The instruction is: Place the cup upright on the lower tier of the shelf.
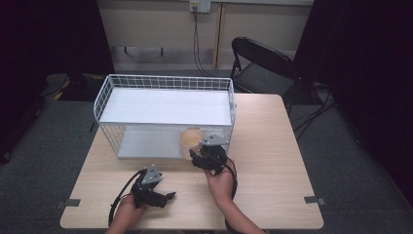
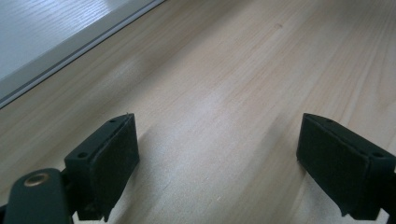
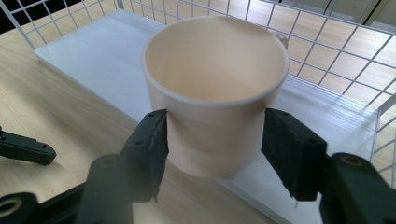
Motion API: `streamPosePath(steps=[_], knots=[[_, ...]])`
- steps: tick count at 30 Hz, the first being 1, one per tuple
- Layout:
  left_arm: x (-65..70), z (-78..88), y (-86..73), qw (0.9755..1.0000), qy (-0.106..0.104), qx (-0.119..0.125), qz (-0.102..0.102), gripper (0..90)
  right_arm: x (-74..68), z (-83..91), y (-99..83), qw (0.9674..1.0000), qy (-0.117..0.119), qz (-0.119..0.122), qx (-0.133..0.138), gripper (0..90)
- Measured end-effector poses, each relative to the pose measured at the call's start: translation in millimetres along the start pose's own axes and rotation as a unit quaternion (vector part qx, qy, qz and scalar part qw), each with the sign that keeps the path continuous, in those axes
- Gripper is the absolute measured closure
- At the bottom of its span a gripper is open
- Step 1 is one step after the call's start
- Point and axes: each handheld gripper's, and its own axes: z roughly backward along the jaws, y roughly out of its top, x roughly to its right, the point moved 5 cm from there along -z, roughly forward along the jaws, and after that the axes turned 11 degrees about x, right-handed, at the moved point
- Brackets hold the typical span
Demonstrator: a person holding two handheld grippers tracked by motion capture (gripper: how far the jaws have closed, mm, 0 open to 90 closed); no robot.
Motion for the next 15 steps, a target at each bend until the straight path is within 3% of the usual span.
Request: streamPosePath(steps=[15], knots=[[0.0, 0.0, 0.0, 1.0, 0.0, 0.0, 0.0, 12.4, 1.7, -6.0, -1.2, 0.9999, -0.012, -0.006, -0.004, 55.0]])
